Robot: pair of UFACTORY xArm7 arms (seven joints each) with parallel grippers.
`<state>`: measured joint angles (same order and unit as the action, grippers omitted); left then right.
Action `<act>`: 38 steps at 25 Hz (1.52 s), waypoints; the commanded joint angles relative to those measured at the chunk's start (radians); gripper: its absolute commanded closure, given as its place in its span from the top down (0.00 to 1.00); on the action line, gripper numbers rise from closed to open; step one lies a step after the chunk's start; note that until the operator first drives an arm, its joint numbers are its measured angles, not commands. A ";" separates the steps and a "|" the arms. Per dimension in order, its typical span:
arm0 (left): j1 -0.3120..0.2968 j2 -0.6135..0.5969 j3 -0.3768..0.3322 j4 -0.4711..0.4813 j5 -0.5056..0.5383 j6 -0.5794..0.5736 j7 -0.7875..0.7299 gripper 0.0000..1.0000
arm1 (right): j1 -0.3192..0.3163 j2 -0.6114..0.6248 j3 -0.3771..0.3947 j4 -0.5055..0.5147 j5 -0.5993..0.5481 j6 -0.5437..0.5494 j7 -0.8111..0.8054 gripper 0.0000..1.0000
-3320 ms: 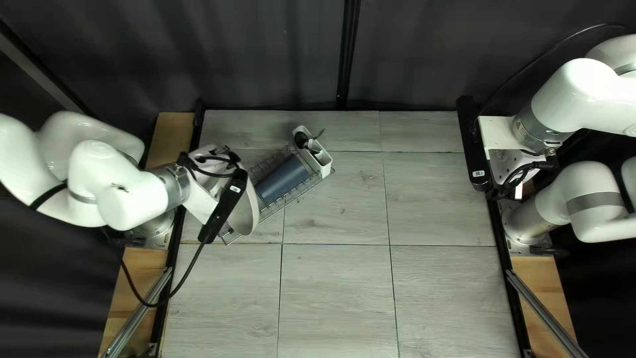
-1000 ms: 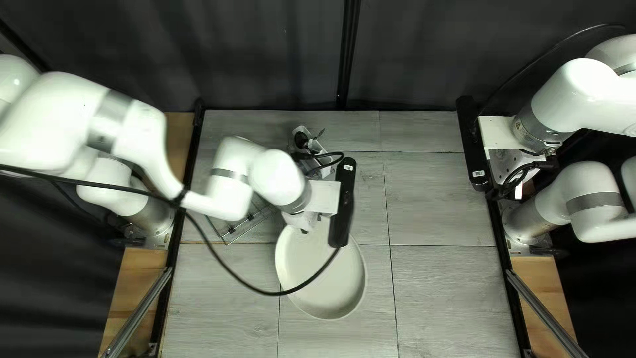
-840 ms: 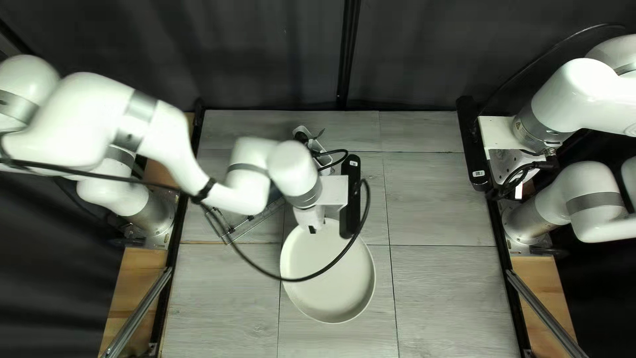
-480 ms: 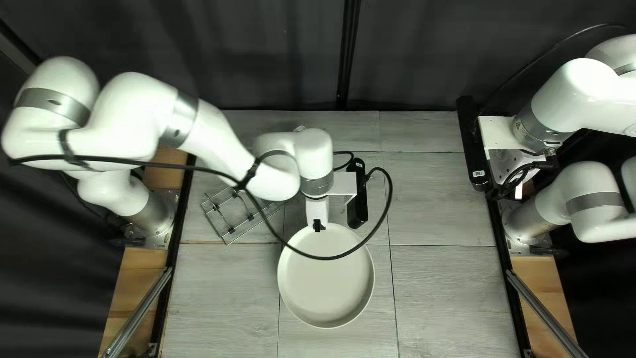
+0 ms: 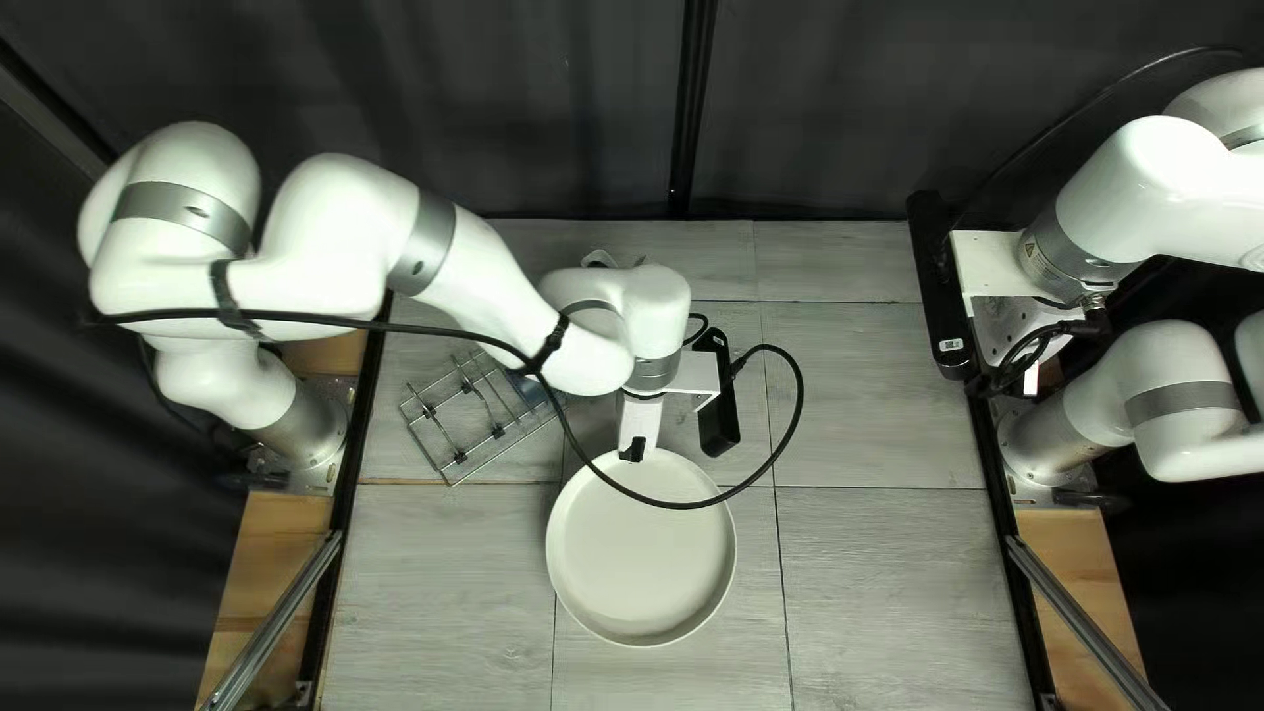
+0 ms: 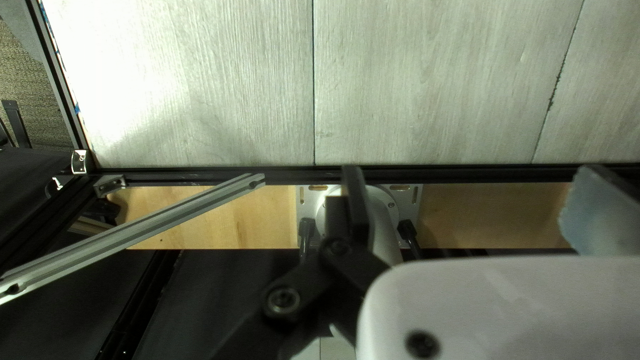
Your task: Pick up and place plate onto table. Place down one fork to the left of the plate. Place spoon and knife to the right of the plate. Place cup above the knife and spoon
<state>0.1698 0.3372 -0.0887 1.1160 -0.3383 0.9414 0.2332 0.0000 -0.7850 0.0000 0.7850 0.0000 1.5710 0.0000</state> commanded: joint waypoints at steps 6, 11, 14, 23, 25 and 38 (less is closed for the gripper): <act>0.000 0.059 0.005 0.052 0.015 0.040 -0.009 0.07 | 0.000 0.000 0.000 0.000 0.000 0.000 0.000 1.00; -0.004 0.037 0.007 0.033 0.022 0.035 -0.020 1.00 | 0.000 0.000 0.000 0.000 0.000 0.000 0.000 1.00; -0.015 0.008 0.015 0.008 0.039 0.022 -0.060 1.00 | 0.000 0.000 0.000 0.000 0.000 0.000 0.000 1.00; -0.059 -0.229 0.033 -0.131 0.171 0.032 -0.345 1.00 | 0.000 0.000 0.000 0.000 0.000 0.000 0.000 1.00; -0.066 -0.305 0.025 -0.169 0.234 0.044 -0.468 1.00 | 0.000 0.000 0.000 0.000 0.000 0.000 0.000 1.00; -0.020 -0.530 -0.032 -0.325 0.532 0.172 -1.034 1.00 | 0.000 0.000 0.000 0.000 0.000 0.000 0.000 1.00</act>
<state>0.1353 -0.1774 -0.1151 0.8160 0.1457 1.0996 -0.7382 0.0000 -0.7850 0.0000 0.7850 0.0000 1.5710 0.0000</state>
